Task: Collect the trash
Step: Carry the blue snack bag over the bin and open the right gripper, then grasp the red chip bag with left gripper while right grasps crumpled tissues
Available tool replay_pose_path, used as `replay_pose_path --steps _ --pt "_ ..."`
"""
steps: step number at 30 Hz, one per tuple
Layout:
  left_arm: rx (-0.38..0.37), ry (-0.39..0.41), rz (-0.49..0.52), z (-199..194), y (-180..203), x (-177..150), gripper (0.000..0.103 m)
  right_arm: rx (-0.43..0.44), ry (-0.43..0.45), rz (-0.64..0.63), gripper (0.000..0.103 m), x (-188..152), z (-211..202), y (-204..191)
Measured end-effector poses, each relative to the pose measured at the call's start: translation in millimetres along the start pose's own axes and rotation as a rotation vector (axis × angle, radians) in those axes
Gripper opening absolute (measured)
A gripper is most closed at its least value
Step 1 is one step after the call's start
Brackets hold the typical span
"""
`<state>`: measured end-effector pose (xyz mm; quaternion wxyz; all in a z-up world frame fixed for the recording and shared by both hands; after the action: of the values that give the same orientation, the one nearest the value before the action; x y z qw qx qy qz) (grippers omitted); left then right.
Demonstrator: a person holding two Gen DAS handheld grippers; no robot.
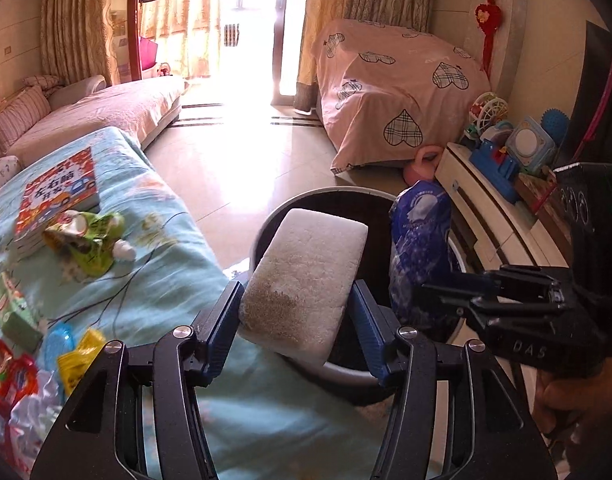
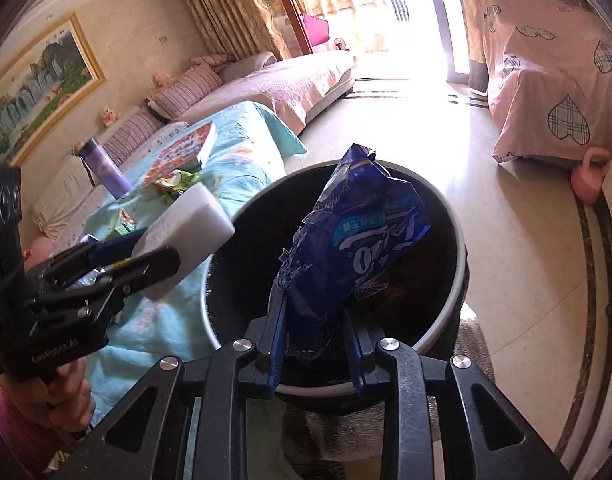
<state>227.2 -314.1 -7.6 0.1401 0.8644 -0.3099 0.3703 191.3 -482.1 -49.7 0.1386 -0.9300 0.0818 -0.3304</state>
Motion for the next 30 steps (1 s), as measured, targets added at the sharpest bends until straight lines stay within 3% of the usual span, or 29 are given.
replay_pose_path --steps 2,5,8,14,16,18,26,30 --pt "-0.013 -0.014 0.005 9 4 3 0.060 -0.017 -0.004 -0.006 0.035 0 0 3" --pt "-0.029 -0.030 0.006 15 8 4 0.076 -0.037 -0.003 -0.002 0.057 1 1 7" --pt "-0.026 -0.022 0.002 11 7 0 0.081 -0.037 0.018 0.010 0.060 -2 -5 10" --pt "-0.004 0.002 -0.022 -15 -8 -25 0.082 -0.016 0.084 0.049 0.068 -13 -21 4" --pt "0.008 0.003 -0.035 -26 -16 -38 0.082 0.003 0.115 0.057 0.082 -18 -26 -4" --pt "0.025 0.009 -0.050 -38 -25 -51 0.082 0.025 0.145 0.069 0.089 -24 -29 -14" --pt "0.102 0.039 -0.148 -96 -70 -104 0.082 0.111 0.171 0.076 0.090 -53 -25 -64" --pt "0.152 0.052 -0.184 -122 -86 -130 0.082 0.151 0.135 0.054 0.090 -69 -15 -95"
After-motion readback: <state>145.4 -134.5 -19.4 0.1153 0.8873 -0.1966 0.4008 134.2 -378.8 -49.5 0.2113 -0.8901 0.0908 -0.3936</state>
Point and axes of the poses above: each gripper's, at about its wrist camera, not at the fingertips, and z roughly the way its jaws point, y to its right, x to its top, the point moved 2 cm from there along z, roughly the way its jaws point, and after that the axes turned 5 degrees about z, right-handed, at the moved point
